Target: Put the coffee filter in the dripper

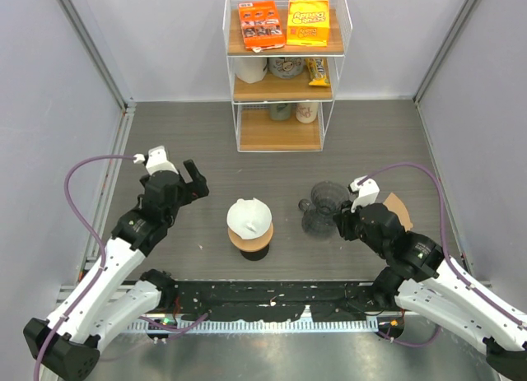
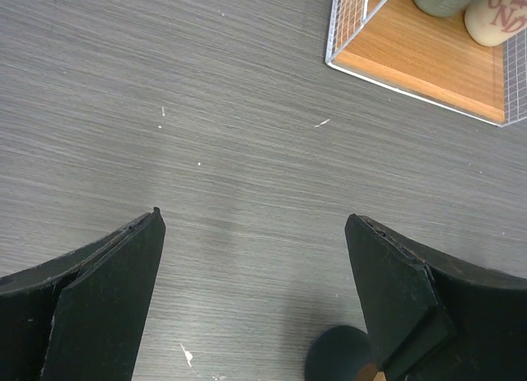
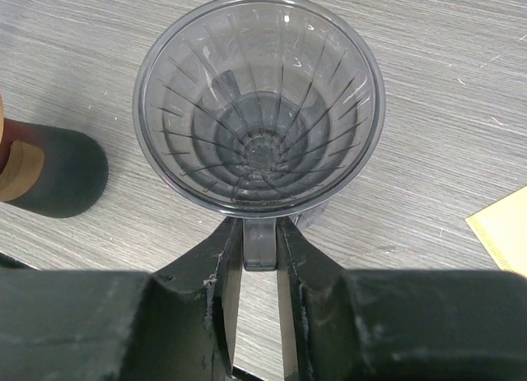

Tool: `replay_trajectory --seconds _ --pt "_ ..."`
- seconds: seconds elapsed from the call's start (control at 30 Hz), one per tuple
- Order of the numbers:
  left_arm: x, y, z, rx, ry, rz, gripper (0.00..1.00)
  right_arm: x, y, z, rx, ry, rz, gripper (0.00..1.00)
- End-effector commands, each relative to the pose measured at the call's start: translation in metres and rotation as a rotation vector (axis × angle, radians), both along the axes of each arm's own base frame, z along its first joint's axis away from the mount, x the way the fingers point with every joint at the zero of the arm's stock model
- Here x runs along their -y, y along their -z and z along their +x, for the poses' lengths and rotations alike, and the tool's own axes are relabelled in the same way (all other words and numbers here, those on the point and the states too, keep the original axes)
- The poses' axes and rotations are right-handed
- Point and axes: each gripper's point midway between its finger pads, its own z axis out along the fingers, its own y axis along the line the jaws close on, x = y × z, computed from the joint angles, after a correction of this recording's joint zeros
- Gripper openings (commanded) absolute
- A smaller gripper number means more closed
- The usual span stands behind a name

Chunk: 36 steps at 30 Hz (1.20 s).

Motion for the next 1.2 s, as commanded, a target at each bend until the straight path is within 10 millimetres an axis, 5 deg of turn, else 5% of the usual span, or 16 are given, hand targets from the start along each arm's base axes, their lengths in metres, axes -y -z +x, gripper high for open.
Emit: replay_trajectory --seconds 0.0,0.1,0.23,0.47,1.03,1.13,1.17 --pt "-0.005 -0.012 0.006 0.062 -0.025 -0.002 1.0 -0.003 -0.015 0.003 0.029 0.011 0.046 0.3" --pt "-0.006 -0.012 0.006 0.062 -0.027 0.0 1.0 -0.005 -0.012 0.001 0.018 -0.003 0.047 0.43" --pt "-0.007 -0.009 0.007 0.052 -0.032 0.009 1.0 -0.005 -0.011 0.0 0.007 -0.001 0.051 0.5" --pt "-0.008 -0.01 0.006 0.05 -0.033 0.011 1.0 -0.006 -0.018 -0.003 0.019 -0.001 0.09 0.51" --pt "-0.014 -0.011 0.003 0.064 -0.057 0.008 0.99 -0.002 -0.048 -0.019 0.035 -0.01 0.214 0.74" --pt "-0.014 -0.011 0.002 0.062 -0.055 0.01 1.0 -0.005 -0.056 -0.022 0.039 -0.026 0.243 0.87" --pt "-0.014 -0.011 0.003 0.061 -0.056 0.011 1.0 -0.005 -0.058 -0.023 0.037 -0.026 0.257 0.99"
